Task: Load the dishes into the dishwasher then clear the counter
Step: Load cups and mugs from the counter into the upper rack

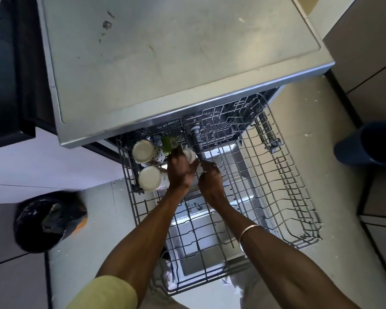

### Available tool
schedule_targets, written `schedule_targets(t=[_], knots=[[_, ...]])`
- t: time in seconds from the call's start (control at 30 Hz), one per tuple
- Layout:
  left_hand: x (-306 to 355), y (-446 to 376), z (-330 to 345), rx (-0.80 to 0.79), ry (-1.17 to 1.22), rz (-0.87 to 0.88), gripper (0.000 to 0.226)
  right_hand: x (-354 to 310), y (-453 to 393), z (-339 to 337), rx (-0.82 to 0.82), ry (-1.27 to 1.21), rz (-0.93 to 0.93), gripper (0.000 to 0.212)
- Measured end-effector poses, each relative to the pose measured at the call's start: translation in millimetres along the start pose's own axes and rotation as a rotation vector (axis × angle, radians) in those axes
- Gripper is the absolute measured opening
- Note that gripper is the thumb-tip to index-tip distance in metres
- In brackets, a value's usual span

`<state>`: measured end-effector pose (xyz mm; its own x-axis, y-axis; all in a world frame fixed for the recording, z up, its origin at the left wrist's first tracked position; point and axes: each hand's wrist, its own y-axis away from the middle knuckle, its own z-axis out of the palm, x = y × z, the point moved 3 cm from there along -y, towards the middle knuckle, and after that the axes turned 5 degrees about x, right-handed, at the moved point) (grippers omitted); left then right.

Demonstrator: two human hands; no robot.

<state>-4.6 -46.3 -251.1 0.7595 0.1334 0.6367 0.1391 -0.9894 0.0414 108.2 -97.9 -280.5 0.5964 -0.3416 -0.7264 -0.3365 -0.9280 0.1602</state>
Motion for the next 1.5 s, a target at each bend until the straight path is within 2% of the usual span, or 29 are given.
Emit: schedule_targets(t=[0.07, 0.13, 0.23, 0.3, 0.43, 0.53, 0.67, 0.83, 0.93, 1.03, 1.13, 1.2, 1.3, 1.43, 1.5], knots=[[-5, 5, -3, 0.067, 0.092, -0.021, 0.058, 5, -3, -1, 0.001, 0.031, 0.016, 0.052], [-10, 10, -4, 0.107, 0.075, -0.022, 0.057, 7, -5, -2, -0.019, 0.057, 0.039, 0.052], [-16, 11, 3, 0.025, -0.106, 0.058, 0.072, 6, -8, -2, -0.020, 0.056, 0.021, 0.051], [-21, 11, 8, 0.018, -0.191, 0.094, 0.074, 5, -10, -2, -0.018, 0.059, 0.008, 0.050], [-25, 12, 11, 0.027, -0.262, 0.166, 0.086, 8, -11, -3, -0.017, 0.064, -0.002, 0.045], [-22, 6, 11, 0.057, -0.225, 0.199, 0.097, 12, -11, -6, -0.004, 0.074, 0.014, 0.038], [-22, 0, 10, 0.021, -0.256, 0.160, 0.109, 14, -9, -14, -0.015, 0.032, 0.029, 0.047], [-23, 10, 2, -0.185, -0.406, 0.094, 0.079, 7, -4, -24, -0.052, 0.023, 0.043, 0.047], [-17, 18, -7, -0.230, -0.378, 0.041, 0.076, -7, -3, -33, -0.054, 0.034, 0.035, 0.049], [-4, 34, -28, -0.256, -0.274, 0.065, 0.073, -27, 3, -44, -0.090, 0.081, -0.002, 0.046], [17, 54, -56, -0.228, -0.201, 0.094, 0.063, -54, 14, -60, -0.090, 0.103, -0.038, 0.047], [31, 68, -83, -0.189, -0.170, 0.077, 0.046, -78, 26, -75, -0.094, 0.113, -0.080, 0.051], [40, 85, -122, -0.122, -0.168, 0.139, 0.029, -116, 44, -93, -0.104, 0.154, -0.225, 0.054], [38, 89, -178, -0.056, -0.152, 0.160, 0.019, -169, 71, -108, -0.136, 0.187, -0.310, 0.027], [32, 88, -210, -0.044, -0.080, 0.151, 0.021, -192, 83, -105, -0.092, 0.208, -0.320, 0.024]])
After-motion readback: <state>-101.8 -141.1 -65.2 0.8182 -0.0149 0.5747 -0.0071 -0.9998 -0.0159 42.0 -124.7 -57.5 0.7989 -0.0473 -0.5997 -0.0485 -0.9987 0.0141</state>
